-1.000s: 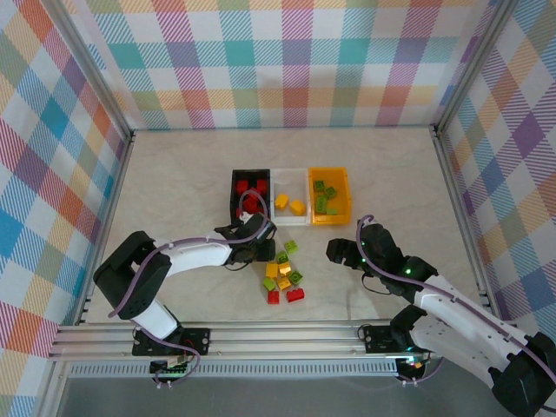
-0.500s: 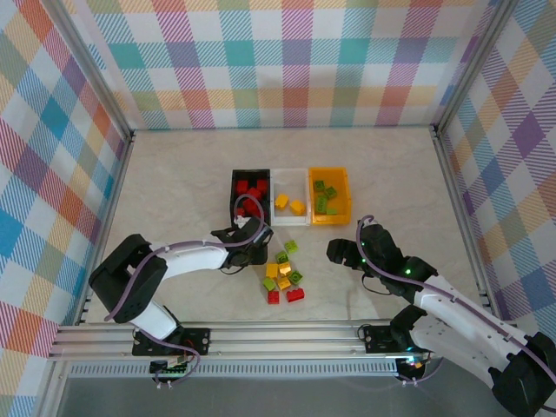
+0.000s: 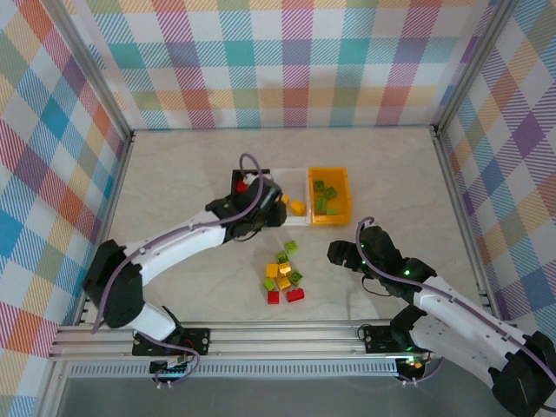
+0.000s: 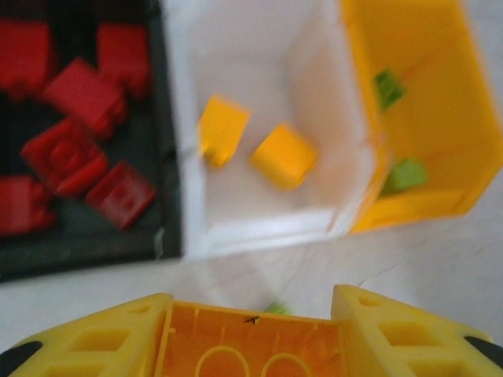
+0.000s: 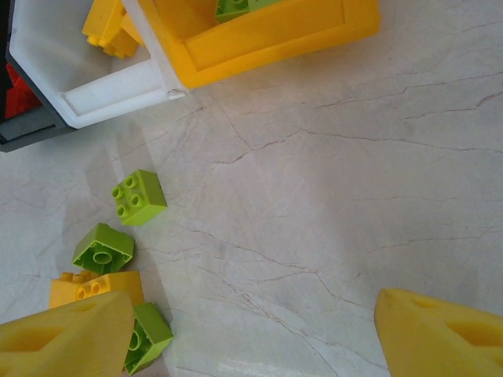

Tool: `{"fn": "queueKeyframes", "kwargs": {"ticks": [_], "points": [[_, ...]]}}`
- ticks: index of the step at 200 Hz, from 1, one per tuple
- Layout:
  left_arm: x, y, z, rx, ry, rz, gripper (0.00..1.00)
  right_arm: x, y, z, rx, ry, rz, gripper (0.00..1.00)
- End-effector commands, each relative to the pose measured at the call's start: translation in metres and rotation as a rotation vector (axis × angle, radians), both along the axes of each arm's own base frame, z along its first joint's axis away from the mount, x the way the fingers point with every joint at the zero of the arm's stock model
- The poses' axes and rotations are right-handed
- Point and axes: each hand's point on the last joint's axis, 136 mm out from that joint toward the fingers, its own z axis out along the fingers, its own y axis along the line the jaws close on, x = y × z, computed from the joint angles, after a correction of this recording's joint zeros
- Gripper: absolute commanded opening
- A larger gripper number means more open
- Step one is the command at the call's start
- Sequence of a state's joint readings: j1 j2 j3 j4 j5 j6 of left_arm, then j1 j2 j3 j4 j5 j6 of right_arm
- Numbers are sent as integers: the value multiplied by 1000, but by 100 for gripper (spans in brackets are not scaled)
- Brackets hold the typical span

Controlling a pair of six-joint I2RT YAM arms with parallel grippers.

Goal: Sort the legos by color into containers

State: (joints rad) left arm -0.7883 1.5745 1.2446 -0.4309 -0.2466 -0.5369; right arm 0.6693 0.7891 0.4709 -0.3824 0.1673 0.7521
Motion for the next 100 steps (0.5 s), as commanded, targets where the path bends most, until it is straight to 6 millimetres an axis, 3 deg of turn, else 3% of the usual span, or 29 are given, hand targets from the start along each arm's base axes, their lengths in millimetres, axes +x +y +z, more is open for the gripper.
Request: {"fn": "queueKeyframes", "kwargs": {"ticks": [1,31,60,100], "points": [[24,-2,-20,121,39,0,40,0,1,1,2,-4,-2,81],[63,-15,-32,151,54,34,40,-2,0,2,4,-5,2,80],[87,-23,-41,156,78,55,42,-4,1,2,5,-3,16,81],[94,-36,-22,109,70,39,65,-7,8,-2,15,15,56,81]]}}
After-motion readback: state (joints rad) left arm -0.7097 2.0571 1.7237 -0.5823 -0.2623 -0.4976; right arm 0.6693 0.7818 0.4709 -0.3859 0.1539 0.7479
